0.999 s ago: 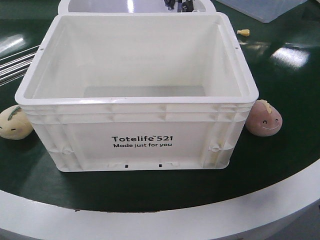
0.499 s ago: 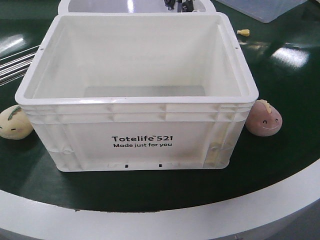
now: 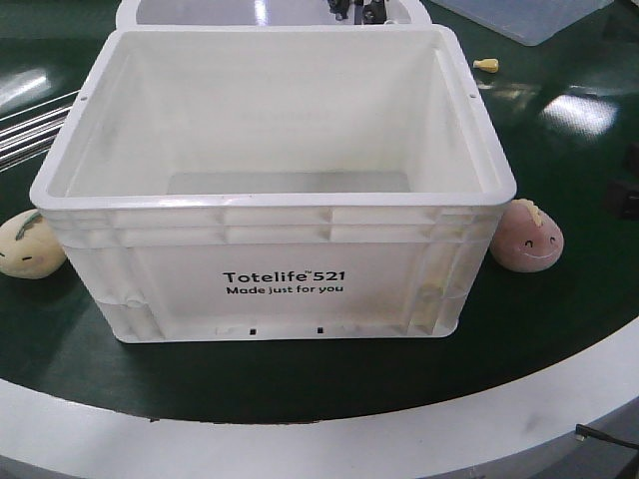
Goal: Place moving items into box and shelve
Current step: 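Move both grippers down beside the tote toward the two plush toys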
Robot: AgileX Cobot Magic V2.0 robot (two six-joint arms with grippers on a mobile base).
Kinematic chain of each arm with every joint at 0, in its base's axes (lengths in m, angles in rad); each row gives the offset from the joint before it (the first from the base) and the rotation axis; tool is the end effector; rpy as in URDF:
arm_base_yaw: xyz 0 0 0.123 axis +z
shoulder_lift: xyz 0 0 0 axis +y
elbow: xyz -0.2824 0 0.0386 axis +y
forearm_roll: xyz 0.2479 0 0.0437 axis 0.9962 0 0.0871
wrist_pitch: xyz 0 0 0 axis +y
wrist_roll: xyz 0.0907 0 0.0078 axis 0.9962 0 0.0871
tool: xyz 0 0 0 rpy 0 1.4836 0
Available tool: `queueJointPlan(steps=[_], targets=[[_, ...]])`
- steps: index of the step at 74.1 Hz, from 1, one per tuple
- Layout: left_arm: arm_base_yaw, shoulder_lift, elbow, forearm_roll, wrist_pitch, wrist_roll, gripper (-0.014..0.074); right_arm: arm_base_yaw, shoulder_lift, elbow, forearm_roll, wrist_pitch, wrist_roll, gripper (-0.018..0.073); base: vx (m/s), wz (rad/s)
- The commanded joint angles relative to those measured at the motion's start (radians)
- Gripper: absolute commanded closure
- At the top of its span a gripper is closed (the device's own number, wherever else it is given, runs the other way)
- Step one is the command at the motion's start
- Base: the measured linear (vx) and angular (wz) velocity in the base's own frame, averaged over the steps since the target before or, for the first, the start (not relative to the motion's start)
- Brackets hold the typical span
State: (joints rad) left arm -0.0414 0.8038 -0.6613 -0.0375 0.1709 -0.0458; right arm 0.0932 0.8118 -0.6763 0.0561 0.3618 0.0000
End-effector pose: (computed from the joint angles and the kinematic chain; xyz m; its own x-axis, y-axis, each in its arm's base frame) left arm 0.1719 -0.0077 0.3406 -0.2271 -0.0733 -0.9711 0.0289 0.9962 -0.0820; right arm 0.1677 0.0175 0.3279 -0.4018 0.0151 -0.9156 -0.0902 0.9943 0.0560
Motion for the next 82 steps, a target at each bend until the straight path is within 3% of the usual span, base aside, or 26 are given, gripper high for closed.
queueJointPlan(steps=[1,21,32,37,55,61,69,82], targets=[[-0.002,0.011,-0.038,-0.038,-0.055,-0.010,0.0601,-0.005,0.008,-0.040,-0.009,-0.083,-0.011,0.0561,0.00,0.00],[-0.002,0.019,-0.038,-0.029,-0.057,0.002,0.0594,-0.005,0.008,-0.040,-0.010,-0.088,-0.013,0.0552,0.00,0.00],[-0.002,0.019,-0.038,0.025,-0.061,0.002,0.0537,-0.005,0.008,-0.040,-0.010,-0.088,-0.016,0.0477,0.00,0.00],[-0.002,0.019,-0.038,0.038,-0.061,0.002,0.0475,-0.005,0.008,-0.040,-0.010,-0.088,-0.016,0.0402,0.00,0.00],[-0.002,0.019,-0.038,0.038,-0.061,0.002,0.0150,-0.005,0.008,-0.040,-0.010,-0.080,-0.013,-0.0066,0.00,0.00],[-0.002,0.019,-0.038,0.038,-0.061,0.002,0.0059,-0.005,0.008,-0.040,-0.010,-0.078,-0.012,-0.0171,0.00,0.00],[-0.002,0.019,-0.038,0.043,-0.046,0.002,-0.0004,-0.005,0.008,-0.040,-0.006,-0.072,-0.011,-0.0164,0.00,0.00],[0.039,0.017,-0.038,0.132,0.040,-0.010,0.0010,-0.043,0.008,-0.040,-0.034,-0.038,0.016,-0.0129,0.00,0.00]])
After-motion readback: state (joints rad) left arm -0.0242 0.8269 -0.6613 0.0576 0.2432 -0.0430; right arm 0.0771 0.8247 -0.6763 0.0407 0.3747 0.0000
